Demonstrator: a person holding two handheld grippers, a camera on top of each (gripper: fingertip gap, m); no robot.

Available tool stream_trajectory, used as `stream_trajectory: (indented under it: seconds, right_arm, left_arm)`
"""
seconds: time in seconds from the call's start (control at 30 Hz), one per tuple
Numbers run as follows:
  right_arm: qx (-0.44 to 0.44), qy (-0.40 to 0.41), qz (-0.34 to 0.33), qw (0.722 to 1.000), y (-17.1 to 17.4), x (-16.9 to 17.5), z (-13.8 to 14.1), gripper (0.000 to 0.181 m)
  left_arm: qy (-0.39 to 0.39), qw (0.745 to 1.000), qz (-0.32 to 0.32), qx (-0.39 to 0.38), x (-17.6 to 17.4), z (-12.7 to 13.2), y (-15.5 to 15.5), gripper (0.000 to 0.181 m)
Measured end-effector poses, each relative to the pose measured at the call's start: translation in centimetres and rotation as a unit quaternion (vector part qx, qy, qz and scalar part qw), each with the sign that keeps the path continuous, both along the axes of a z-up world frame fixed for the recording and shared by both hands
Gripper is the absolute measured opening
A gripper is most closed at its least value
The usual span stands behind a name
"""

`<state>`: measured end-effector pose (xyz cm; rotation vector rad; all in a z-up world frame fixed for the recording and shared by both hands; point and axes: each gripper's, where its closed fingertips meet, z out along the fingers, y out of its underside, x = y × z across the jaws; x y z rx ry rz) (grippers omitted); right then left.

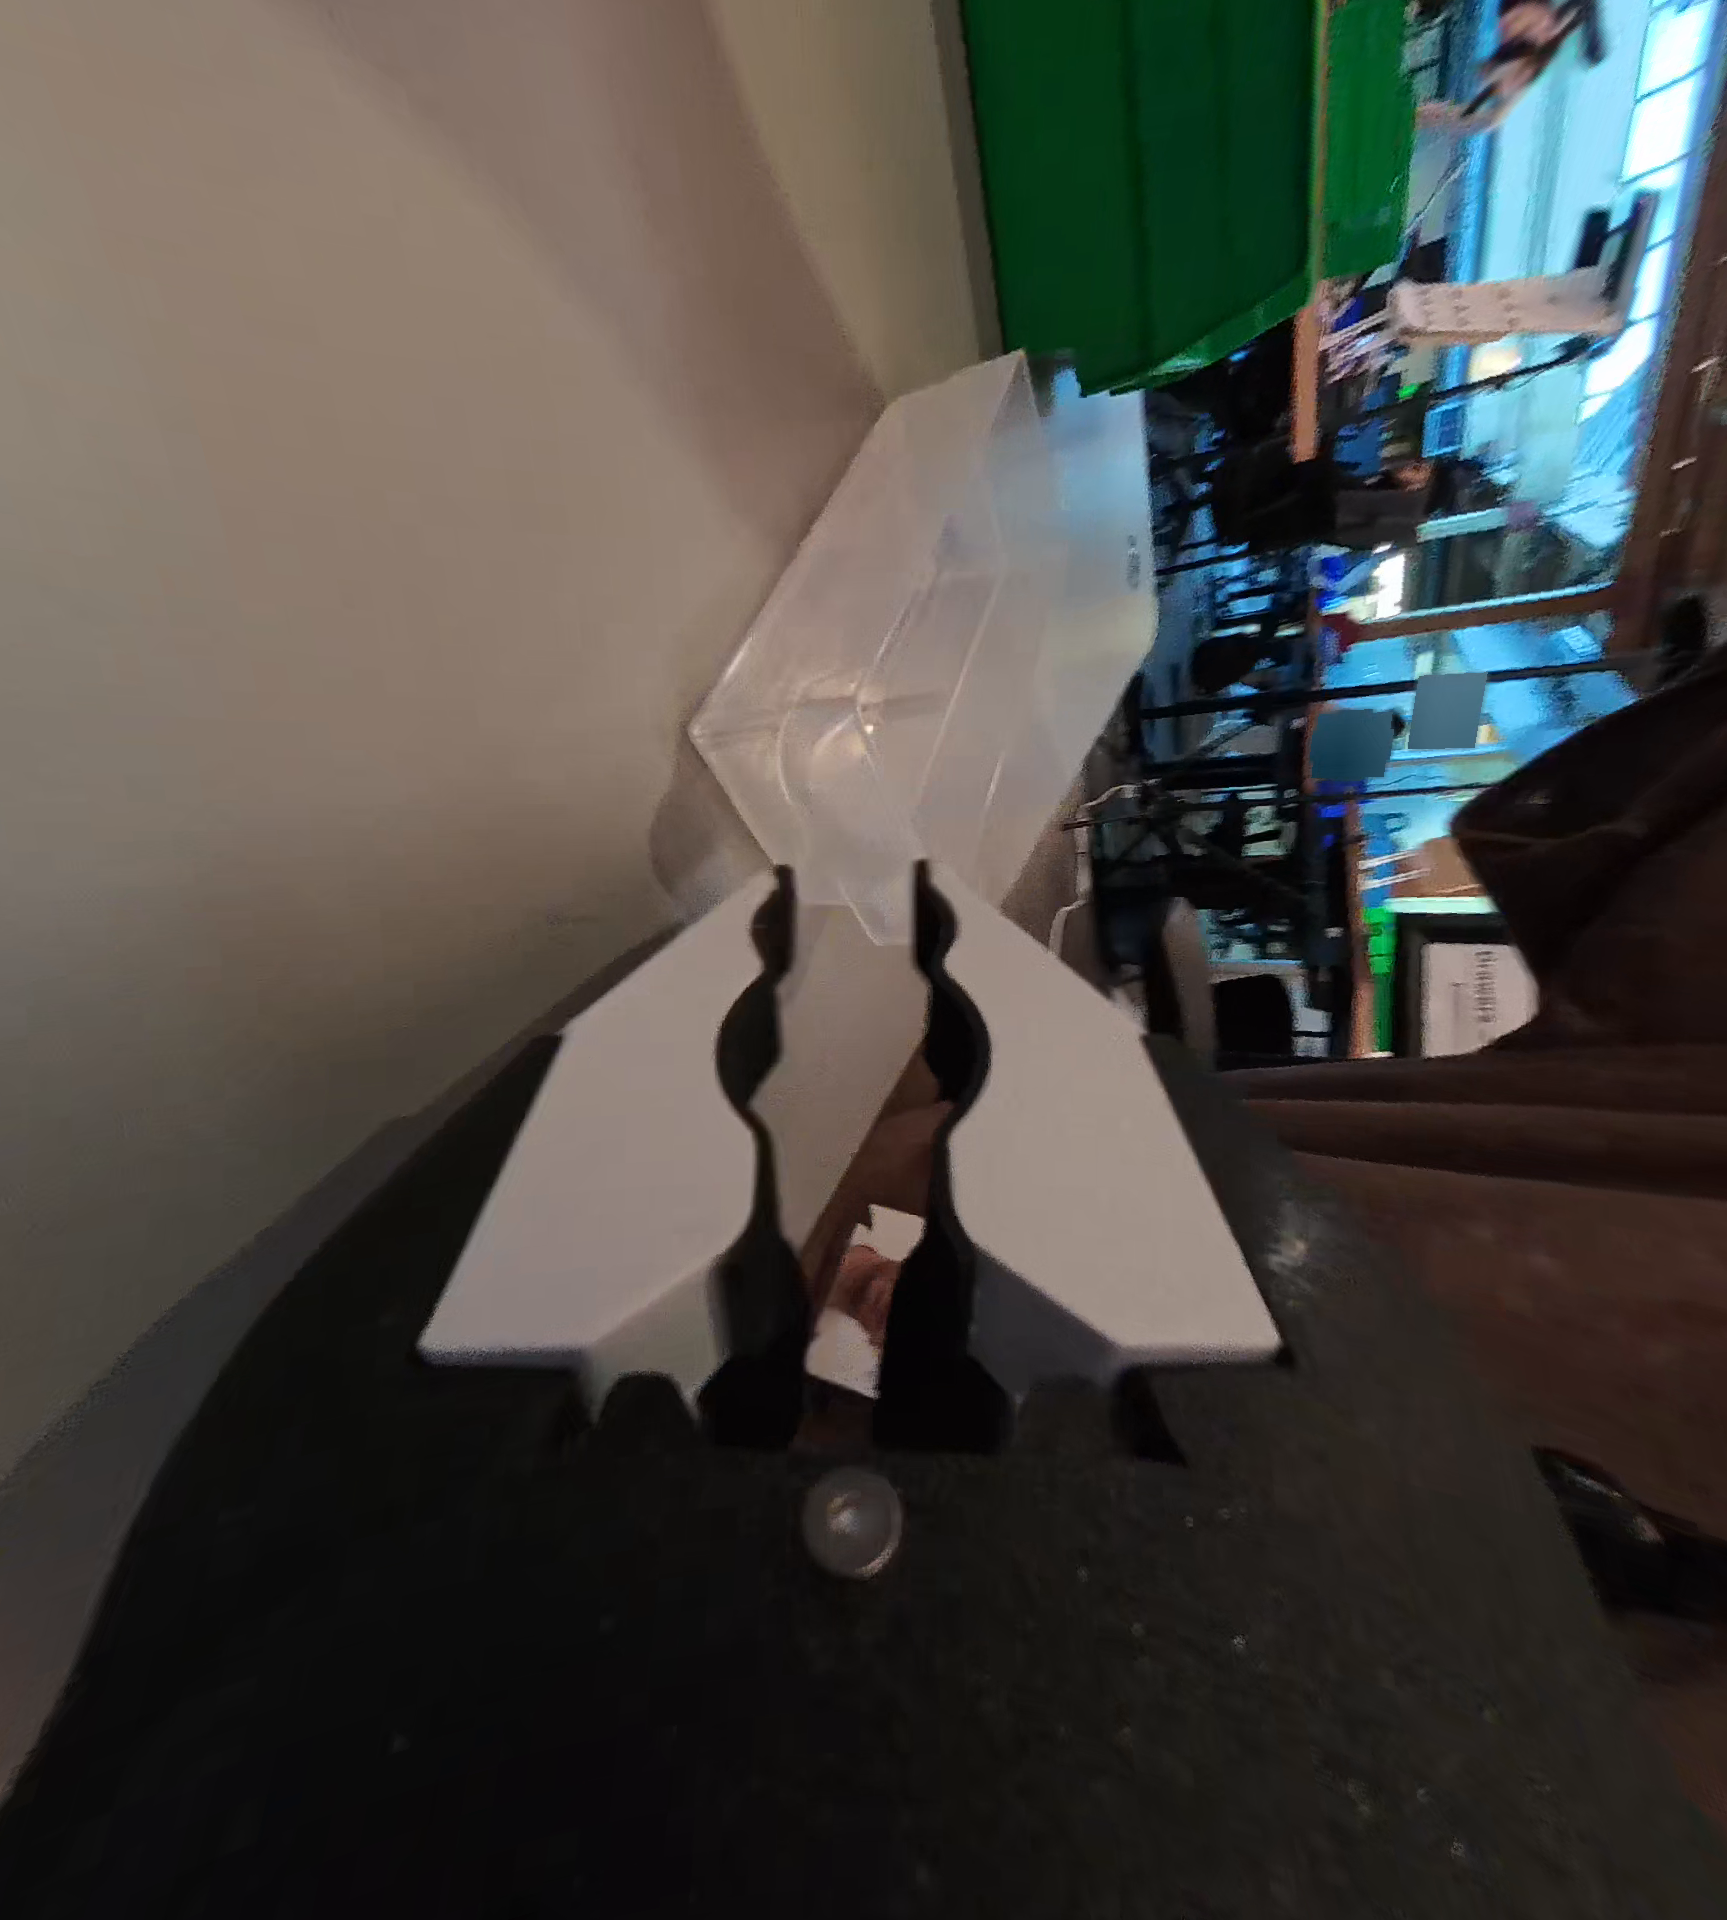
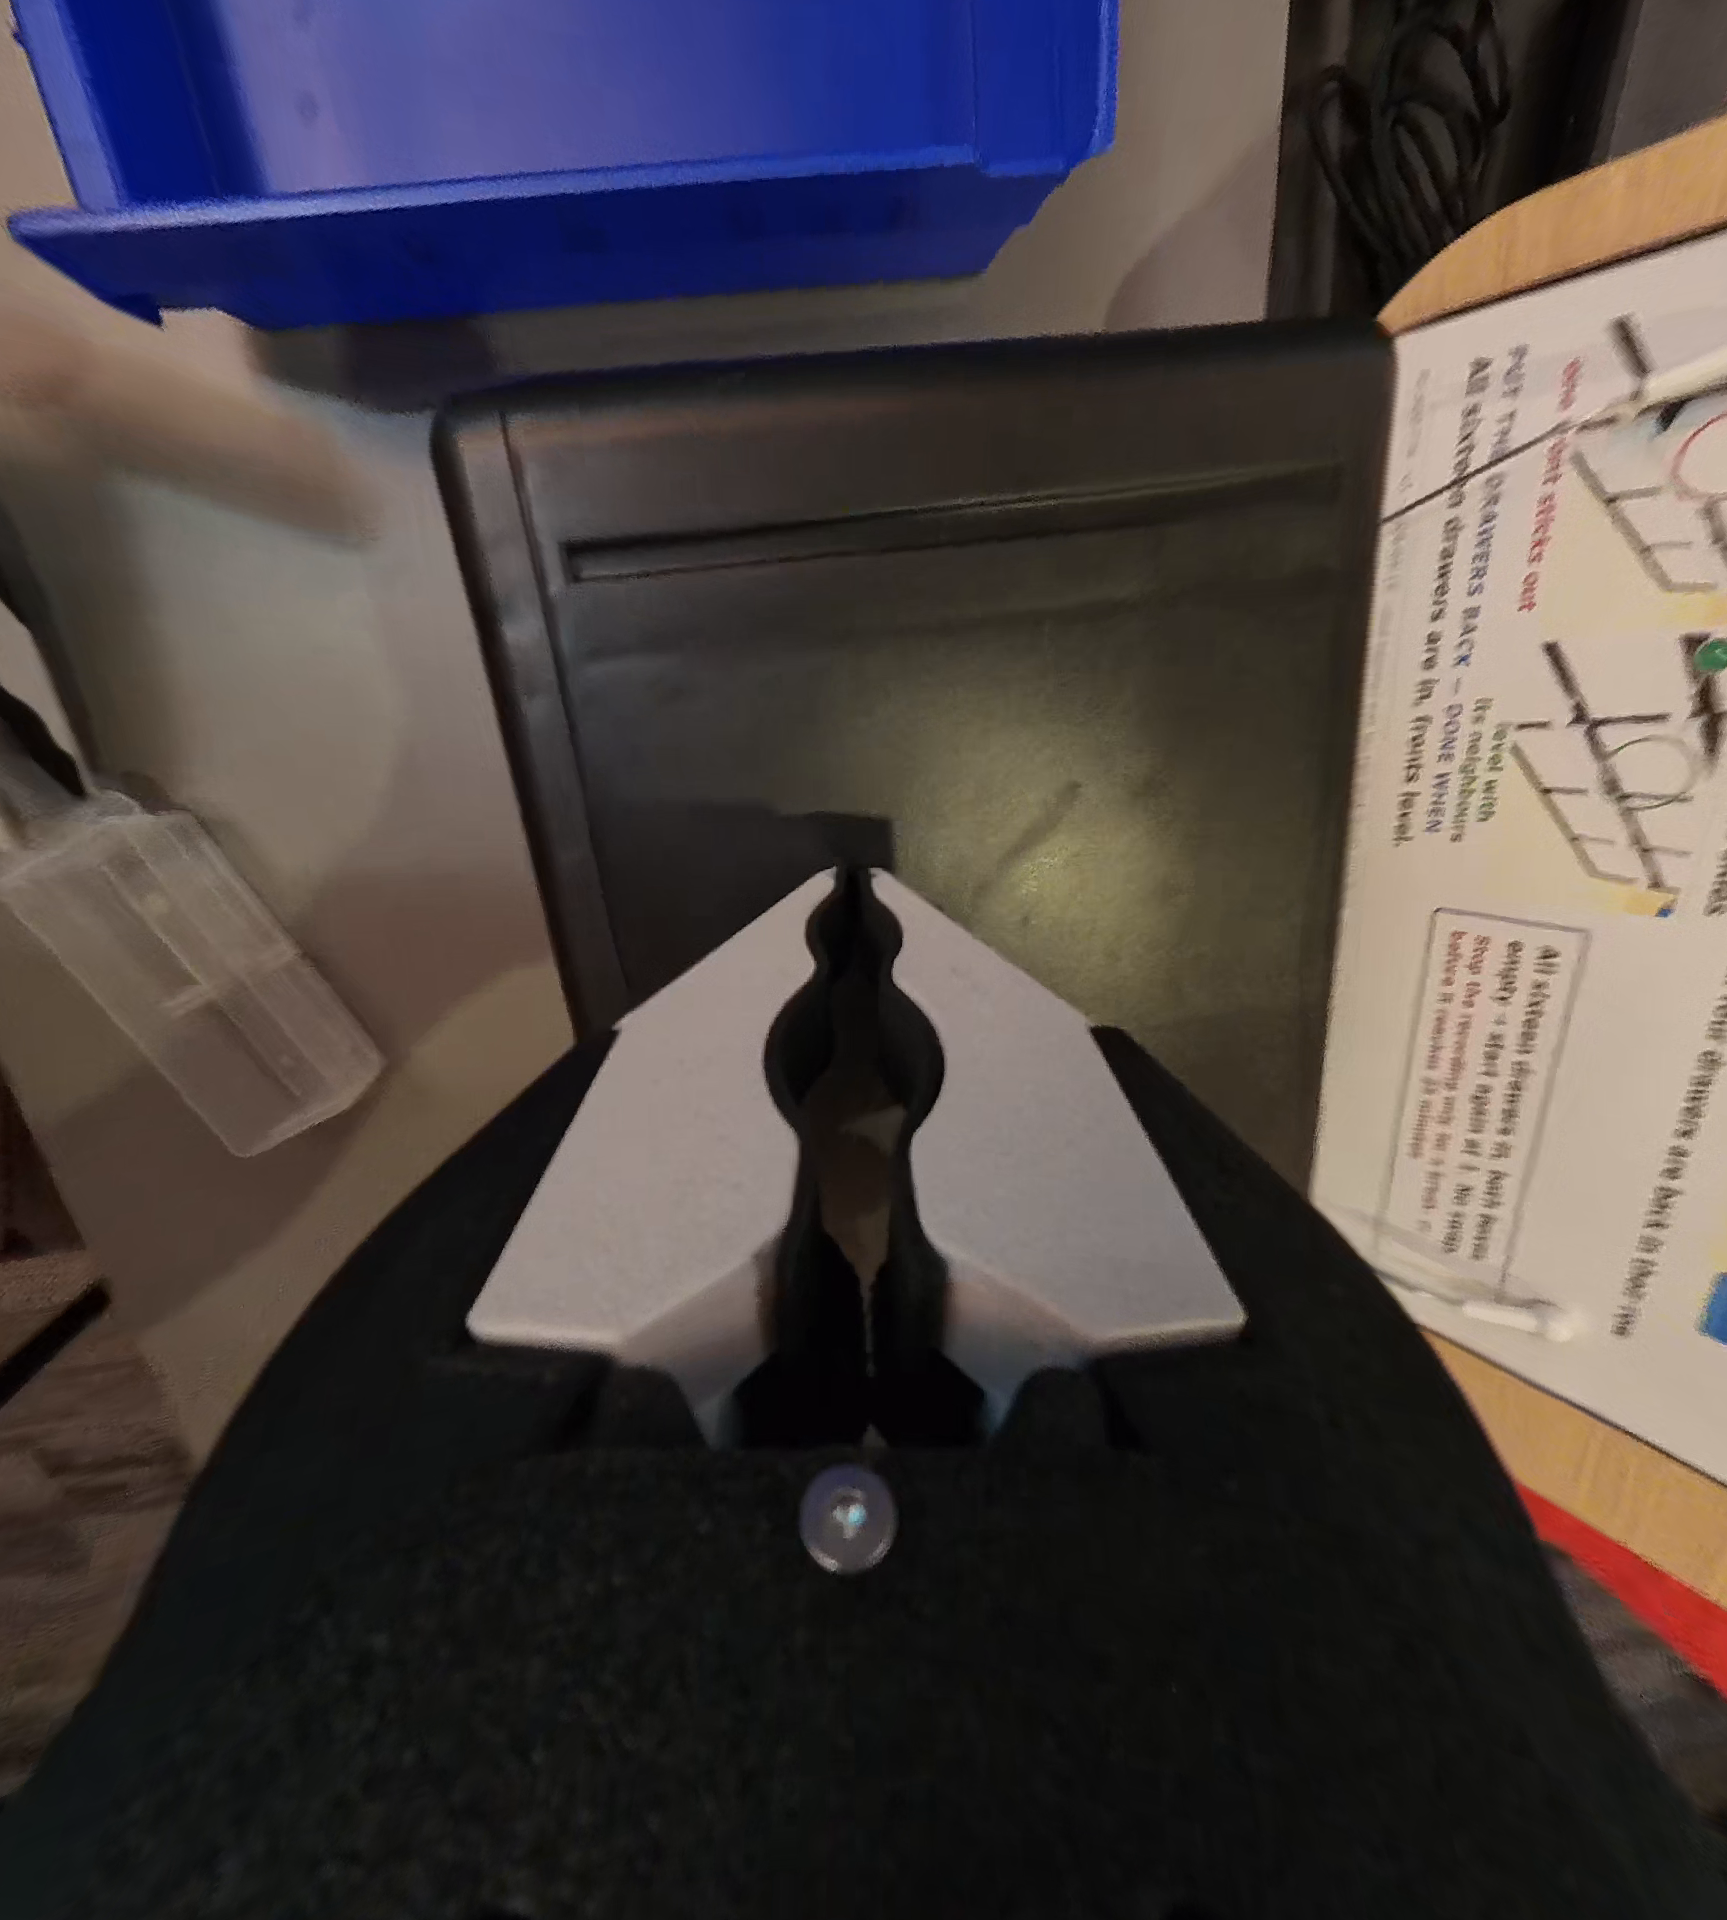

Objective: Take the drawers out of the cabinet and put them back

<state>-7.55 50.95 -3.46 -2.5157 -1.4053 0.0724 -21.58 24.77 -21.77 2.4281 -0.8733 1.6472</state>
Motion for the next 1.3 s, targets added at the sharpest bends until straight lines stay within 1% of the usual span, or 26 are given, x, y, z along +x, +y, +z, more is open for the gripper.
stream_trajectory:
  seconds: [0.03,0.07,0.1,0.13,0.17,0.2,0.23,0.27,0.33,0.43,0.5,0.57,0.6,0.67,0.73,0.83,0.9,0.97,1.03,1.07,1.13,1.17,1.2,1.23,1.27,1.3]
  right_arm:
    - [0.024,-0.005,0.005,1.0,0.2,0.3,0.2,0.0]
    - [0.051,0.012,0.002,0.999,0.3,0.2,0.9,0.0]
    - [0.075,0.051,0.001,0.996,-0.3,-0.6,2.1,0.0]
    - [0.086,0.098,0.012,0.991,-1.8,-1.9,3.4,0.024]
    - [0.096,0.13,0.022,0.987,-3.7,-2.8,4.1,0.033]
    - [0.105,0.143,0.037,0.984,-5.9,-3.5,4.1,0.039]
    - [0.11,0.143,0.056,0.982,-8.4,-4.0,3.4,0.041]
    - [0.113,0.134,0.076,0.982,-10.8,-4.4,2.0,0.042]
    - [0.101,0.098,0.109,0.984,-15.7,-4.9,-2.1,0.043]
    - [0.035,0.071,0.135,0.988,-22.5,-6.2,-8.8,0.061]
    - [0.008,0.039,0.143,0.989,-25.3,-6.2,-13.1,0.067]
    - [0.011,-0.006,0.147,0.989,-26.4,-5.7,-16.4,0.07]
    - [0.021,-0.026,0.148,0.988,-26.3,-5.5,-17.5,0.07]
    - [0.031,-0.027,0.147,0.988,-26.0,-6.0,-18.4,0.068]
    - [0.008,-0.008,0.144,0.989,-26.4,-6.9,-19.3,0.069]
    - [0.013,-0.043,0.155,0.987,-26.2,-6.8,-20.8,0.064]
    - [0.024,-0.043,0.152,0.987,-26.0,-7.0,-20.3,0.059]
    - [0.039,-0.054,0.145,0.987,-26.2,-6.2,-18.6,0.058]
    - [0.083,-0.067,0.118,0.987,-25.4,-3.9,-15.2,0.057]
    - [0.102,-0.067,0.09,0.988,-24.9,-2.2,-12.9,0.057]
    - [0.139,-0.065,0.017,0.988,-23.9,2.7,-8.3,0.058]
    - [0.155,-0.066,-0.023,0.985,-23.5,5.7,-6.5,0.058]
    - [0.16,-0.075,-0.054,0.983,-23.2,8.9,-5.3,0.059]
    - [0.161,-0.097,-0.075,0.979,-23.1,12.3,-5.0,0.059]
    - [0.155,-0.12,-0.09,0.976,-23.1,15.6,-5.5,0.06]
    - [0.136,-0.132,-0.102,0.977,-23.3,18.4,-6.9,0.06]
  left_arm:
    - [0.008,1.0,-0.004,0.024,0.0,-0.2,0.2,0.033]
    - [0.012,0.999,-0.008,0.051,-0.1,-0.2,0.4,0.042]
    - [0.016,0.996,-0.007,0.085,-0.1,-0.2,0.8,0.044]
    - [0.022,0.992,-0.005,0.128,-0.3,-0.2,1.4,0.046]
    - [0.029,0.984,0.001,0.174,-0.5,-0.2,2.1,0.046]
    - [0.031,0.975,0.006,0.22,-0.7,0.0,2.8,0.047]
    - [0.029,0.965,0.011,0.26,-0.9,0.3,3.5,0.047]
    - [0.023,0.956,0.018,0.292,-1.1,0.7,4.0,0.045]
    - [0.006,0.946,0.011,0.324,-1.4,1.5,4.3,0.045]
    - [-0.023,0.939,-0.02,0.343,-1.5,2.4,4.0,0.044]
    - [-0.038,0.931,-0.042,0.361,-1.6,2.6,3.7,0.043]
    - [-0.036,0.924,-0.065,0.375,-1.8,2.2,3.4,0.042]
    - [-0.031,0.921,-0.073,0.38,-1.8,2.0,3.3,0.041]
    - [-0.007,0.915,-0.062,0.399,-1.8,1.6,3.9,0.038]
    - [-0.006,0.916,-0.06,0.396,-1.7,1.7,3.9,0.039]
    - [-0.012,0.922,-0.047,0.383,-1.7,1.9,4.3,0.039]
    - [-0.022,0.927,-0.04,0.372,-1.6,2.3,4.5,0.038]
    - [-0.03,0.93,-0.032,0.364,-1.5,2.6,4.7,0.038]
    - [-0.031,0.933,-0.03,0.359,-1.6,2.7,4.9,0.038]
    - [-0.031,0.933,-0.029,0.357,-1.6,2.7,5.0,0.038]
    - [-0.032,0.933,-0.031,0.357,-1.6,2.7,4.9,0.037]
    - [-0.035,0.933,-0.031,0.357,-1.5,2.8,4.8,0.037]
    - [-0.037,0.933,-0.031,0.358,-1.4,2.9,4.7,0.037]
    - [-0.038,0.932,-0.032,0.359,-1.2,2.9,4.6,0.037]
    - [-0.038,0.931,-0.034,0.361,-1.1,2.9,4.5,0.037]
    - [-0.036,0.931,-0.039,0.361,-0.9,2.7,4.3,0.037]
